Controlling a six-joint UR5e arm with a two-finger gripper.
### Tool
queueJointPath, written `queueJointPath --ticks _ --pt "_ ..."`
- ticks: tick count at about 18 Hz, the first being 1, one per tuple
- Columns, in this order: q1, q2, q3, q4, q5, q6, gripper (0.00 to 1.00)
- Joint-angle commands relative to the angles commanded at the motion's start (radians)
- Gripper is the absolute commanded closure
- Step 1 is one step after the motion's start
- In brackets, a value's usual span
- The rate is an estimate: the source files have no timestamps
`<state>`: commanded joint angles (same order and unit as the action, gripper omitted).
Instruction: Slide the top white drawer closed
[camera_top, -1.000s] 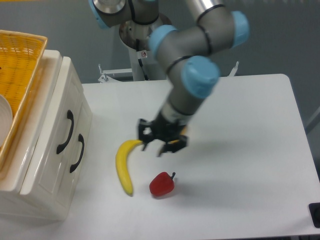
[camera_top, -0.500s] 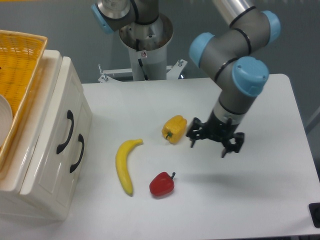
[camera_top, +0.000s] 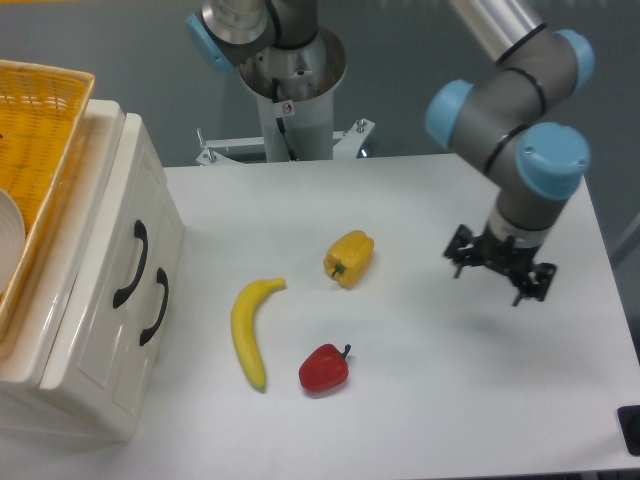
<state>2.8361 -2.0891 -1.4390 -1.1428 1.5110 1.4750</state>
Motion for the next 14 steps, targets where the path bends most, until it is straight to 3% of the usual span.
queueJointPath --ticks 4,7,14 --pt "0.042 -0.025 0.017 0.0 0.003 0.229 0.0" --pt "0.04 -0.04 0.048 0.0 0.0 0.24 0.0" --pt "0.054 -0.058 0.042 0.0 0.0 0.208 0.0"
